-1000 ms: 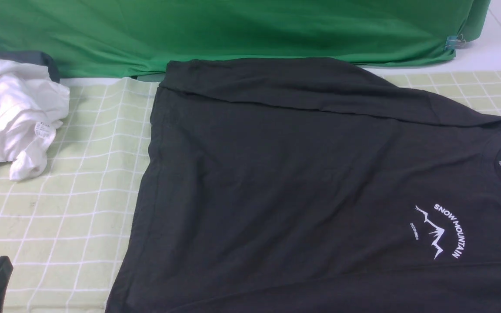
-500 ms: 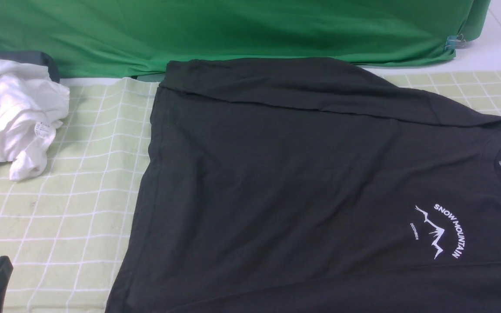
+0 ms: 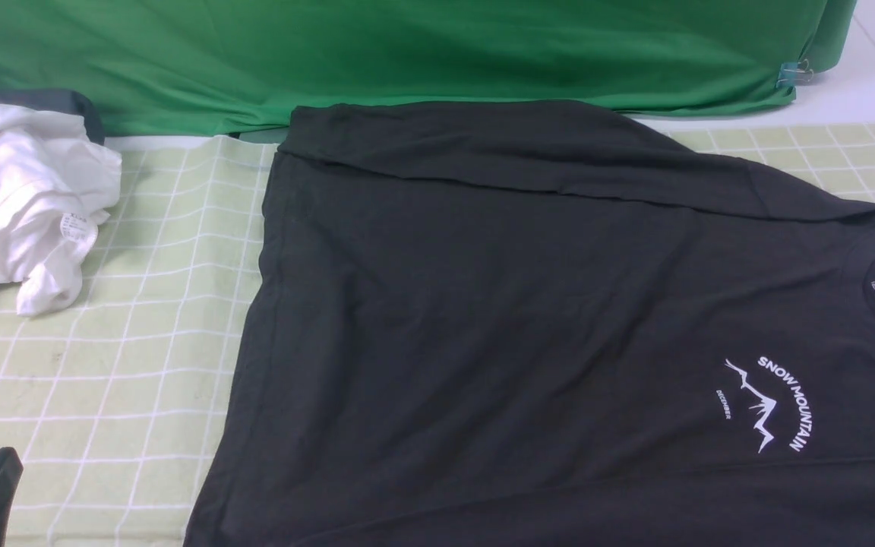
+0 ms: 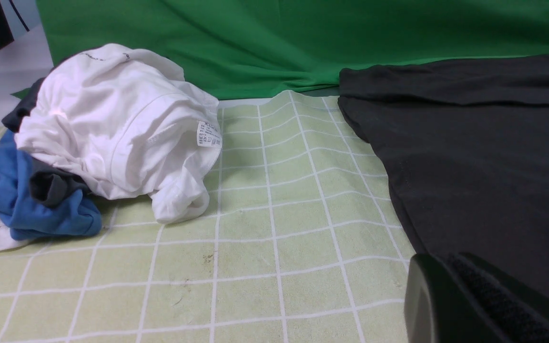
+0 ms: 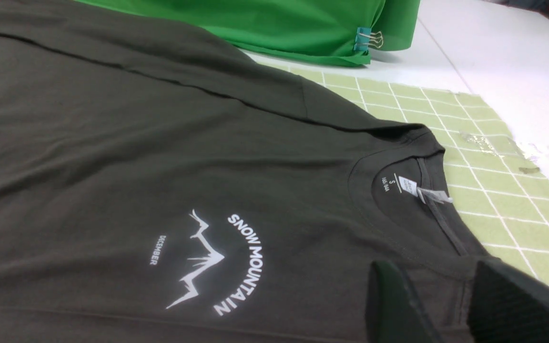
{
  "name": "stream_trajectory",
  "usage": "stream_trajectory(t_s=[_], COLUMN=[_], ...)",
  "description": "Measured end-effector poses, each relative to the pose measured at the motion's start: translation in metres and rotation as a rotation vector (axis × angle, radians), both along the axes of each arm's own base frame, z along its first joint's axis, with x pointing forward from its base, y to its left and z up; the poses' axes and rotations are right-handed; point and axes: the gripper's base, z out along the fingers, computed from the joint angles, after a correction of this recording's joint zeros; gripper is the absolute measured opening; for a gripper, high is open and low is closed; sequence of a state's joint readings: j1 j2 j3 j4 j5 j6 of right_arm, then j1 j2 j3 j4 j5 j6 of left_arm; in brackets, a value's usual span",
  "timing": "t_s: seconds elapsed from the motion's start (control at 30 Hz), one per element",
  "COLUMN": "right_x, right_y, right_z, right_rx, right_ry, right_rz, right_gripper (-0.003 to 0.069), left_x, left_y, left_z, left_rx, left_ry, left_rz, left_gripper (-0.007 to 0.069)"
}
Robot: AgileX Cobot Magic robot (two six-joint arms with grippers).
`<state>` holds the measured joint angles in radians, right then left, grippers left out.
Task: Fold a long-sleeved shirt over a green coffee tablecloth.
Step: 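Grasp the left edge of the dark T-shirt lying flat on the table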
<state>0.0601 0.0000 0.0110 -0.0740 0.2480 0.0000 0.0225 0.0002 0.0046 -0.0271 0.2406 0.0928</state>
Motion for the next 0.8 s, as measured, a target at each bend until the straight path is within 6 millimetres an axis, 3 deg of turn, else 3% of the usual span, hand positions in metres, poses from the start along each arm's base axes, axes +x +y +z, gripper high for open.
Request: stream_trajectory(t_s=[0.4,0.47,0.7,0.8], right_x=[0.001,0.002,0.002,0.002], right_y=[0.001,0.002,0.005,0.005], right_z=[0.006,0.009,0.021,0.021], right_rx=[0.003,0.030,0.770,0.887], right_ry=[-0.071,-0.099,-0.191,-0.187], right_rz=[0.012,0.015,-0.029,-0.040], right_gripper=[0.0244,0.0244,0.0245,0.0245], left_x=[0.000,0.001,0.001,0.001], left_y=[0.000,0.000,-0.006,-0.006], left_z=[0.003,0.005,0.014,0.015], left_rx=[0.025,-0.045,-1.120,-1.278], left_ry=[-0.034,-0.057,-0.121,-0.120], left_rz=[0.000,0.002,0.031,0.036], left_gripper=[0.0017,0.0017,0.0017,0.0017])
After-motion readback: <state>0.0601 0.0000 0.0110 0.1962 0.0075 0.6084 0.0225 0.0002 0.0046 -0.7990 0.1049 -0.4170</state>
